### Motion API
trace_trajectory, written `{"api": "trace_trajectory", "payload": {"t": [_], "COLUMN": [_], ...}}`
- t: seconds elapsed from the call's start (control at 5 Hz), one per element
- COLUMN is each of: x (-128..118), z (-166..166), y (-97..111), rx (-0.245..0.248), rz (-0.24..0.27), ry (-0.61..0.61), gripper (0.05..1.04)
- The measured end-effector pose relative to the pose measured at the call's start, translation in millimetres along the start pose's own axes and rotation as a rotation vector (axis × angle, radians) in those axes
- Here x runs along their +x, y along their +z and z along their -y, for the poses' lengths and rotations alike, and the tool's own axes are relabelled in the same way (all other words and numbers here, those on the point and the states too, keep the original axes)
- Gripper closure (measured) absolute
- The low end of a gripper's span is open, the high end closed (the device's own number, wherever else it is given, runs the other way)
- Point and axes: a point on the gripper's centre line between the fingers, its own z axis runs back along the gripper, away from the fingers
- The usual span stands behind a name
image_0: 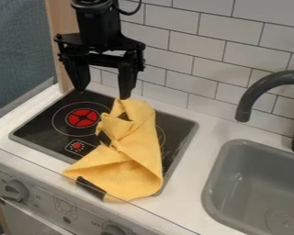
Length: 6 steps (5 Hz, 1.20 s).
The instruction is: Move the cloth from right to left
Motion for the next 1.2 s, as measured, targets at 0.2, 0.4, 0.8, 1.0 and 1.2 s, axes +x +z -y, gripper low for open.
{"api": "trace_trajectory", "payload": {"t": [0.2, 0.4, 0.8, 1.0, 1.2], "x": [-4, 0, 16, 23, 32], "z": [-1, -5, -1, 4, 2], "y": [-6, -27, -73, -98, -123], "rx": [0.003, 0.035, 0.01, -0.017, -0.008], "rz": [-0.024, -0.056, -0.109, -0.104, -0.097], "ry": [0.01, 0.037, 0.026, 0.035, 0.043], "gripper": [0.085, 0.085, 0.085, 0.085, 0.085]}}
